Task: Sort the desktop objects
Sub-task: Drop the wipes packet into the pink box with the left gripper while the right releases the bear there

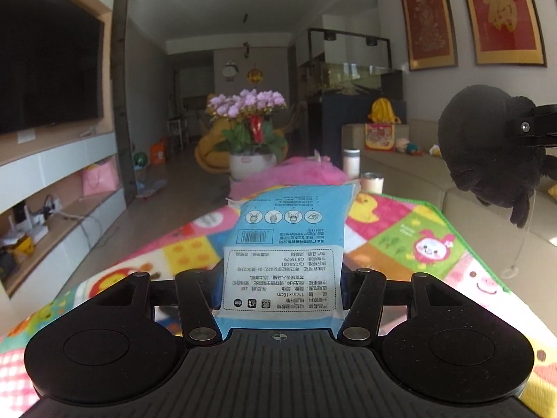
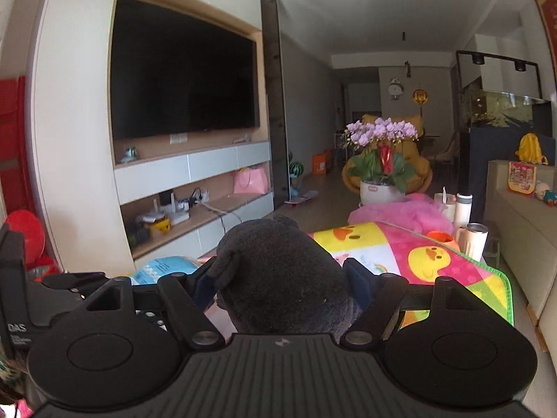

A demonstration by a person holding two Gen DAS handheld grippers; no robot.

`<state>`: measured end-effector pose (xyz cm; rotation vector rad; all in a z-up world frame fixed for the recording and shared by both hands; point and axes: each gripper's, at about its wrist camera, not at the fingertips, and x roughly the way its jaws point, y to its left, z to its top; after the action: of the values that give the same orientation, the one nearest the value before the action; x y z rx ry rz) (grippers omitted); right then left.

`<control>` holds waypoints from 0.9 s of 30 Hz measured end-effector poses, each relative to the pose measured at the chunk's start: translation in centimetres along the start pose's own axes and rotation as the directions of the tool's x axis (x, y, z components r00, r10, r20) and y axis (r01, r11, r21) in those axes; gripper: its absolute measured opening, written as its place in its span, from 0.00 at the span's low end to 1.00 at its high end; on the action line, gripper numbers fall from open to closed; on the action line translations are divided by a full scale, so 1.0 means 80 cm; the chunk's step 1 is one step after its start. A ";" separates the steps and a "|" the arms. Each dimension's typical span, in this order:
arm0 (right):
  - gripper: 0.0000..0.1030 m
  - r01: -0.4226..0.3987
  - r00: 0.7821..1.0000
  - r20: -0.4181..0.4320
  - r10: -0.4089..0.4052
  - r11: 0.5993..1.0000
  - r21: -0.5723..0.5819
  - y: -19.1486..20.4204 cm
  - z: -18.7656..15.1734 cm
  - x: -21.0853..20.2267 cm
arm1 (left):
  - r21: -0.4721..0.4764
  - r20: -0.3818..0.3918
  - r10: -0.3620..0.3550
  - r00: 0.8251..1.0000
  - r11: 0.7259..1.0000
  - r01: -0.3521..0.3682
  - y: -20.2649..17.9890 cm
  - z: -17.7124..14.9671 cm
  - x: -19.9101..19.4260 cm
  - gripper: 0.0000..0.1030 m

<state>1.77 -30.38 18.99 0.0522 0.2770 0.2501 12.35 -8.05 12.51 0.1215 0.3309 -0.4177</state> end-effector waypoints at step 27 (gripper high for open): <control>0.81 -0.079 0.979 -0.185 0.083 0.996 0.031 0.051 0.017 0.255 | -0.126 -0.248 0.175 0.953 0.969 -0.211 0.080 -0.173 -0.051 0.98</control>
<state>20.20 -21.35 15.21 0.0638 0.4647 0.3333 7.46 1.85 1.22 0.0538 0.5780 -0.1818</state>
